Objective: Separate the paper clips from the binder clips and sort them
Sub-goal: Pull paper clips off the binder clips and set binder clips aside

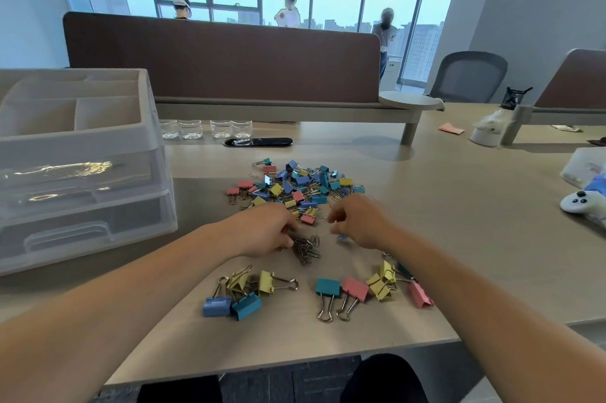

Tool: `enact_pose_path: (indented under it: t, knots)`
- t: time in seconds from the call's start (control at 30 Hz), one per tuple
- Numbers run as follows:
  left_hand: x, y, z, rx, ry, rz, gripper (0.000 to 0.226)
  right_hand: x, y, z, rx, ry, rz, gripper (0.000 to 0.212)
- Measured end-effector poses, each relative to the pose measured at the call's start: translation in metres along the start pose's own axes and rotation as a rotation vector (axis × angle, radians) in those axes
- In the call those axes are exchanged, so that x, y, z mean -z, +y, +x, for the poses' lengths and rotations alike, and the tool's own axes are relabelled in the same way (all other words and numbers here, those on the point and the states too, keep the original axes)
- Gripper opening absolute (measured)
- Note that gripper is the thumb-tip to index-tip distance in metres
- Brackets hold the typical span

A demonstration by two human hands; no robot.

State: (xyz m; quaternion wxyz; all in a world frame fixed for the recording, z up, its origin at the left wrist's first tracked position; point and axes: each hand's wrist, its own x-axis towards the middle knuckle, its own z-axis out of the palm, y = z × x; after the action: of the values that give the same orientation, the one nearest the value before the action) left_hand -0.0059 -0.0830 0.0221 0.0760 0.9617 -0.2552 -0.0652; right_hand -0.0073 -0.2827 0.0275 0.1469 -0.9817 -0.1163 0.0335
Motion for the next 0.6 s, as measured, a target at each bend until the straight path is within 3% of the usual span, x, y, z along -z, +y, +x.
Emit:
enact_pose_path:
  t: [0.1,0.2,0.3,0.47,0.6]
  knots:
    - [0.000,-0.003,-0.002,0.008,-0.032,0.031,0.040,-0.005,-0.013,-0.001,0.076,-0.112,-0.017,0.041]
    - [0.000,-0.003,-0.003,0.006,-0.037,0.041,0.039,-0.008,-0.020,-0.002,0.089,-0.192,-0.078,0.033]
    - [-0.002,-0.004,-0.002,0.005,-0.007,0.055,0.035,-0.012,-0.024,-0.005,0.079,-0.204,-0.128,0.041]
    - [-0.006,-0.004,0.001,0.028,0.046,0.025,0.009,-0.018,-0.035,-0.003,0.069,-0.152,-0.087,0.029]
    - [-0.007,-0.002,0.001,0.038,0.071,-0.020,0.013,-0.023,-0.040,0.003,0.093,-0.126,-0.120,0.010]
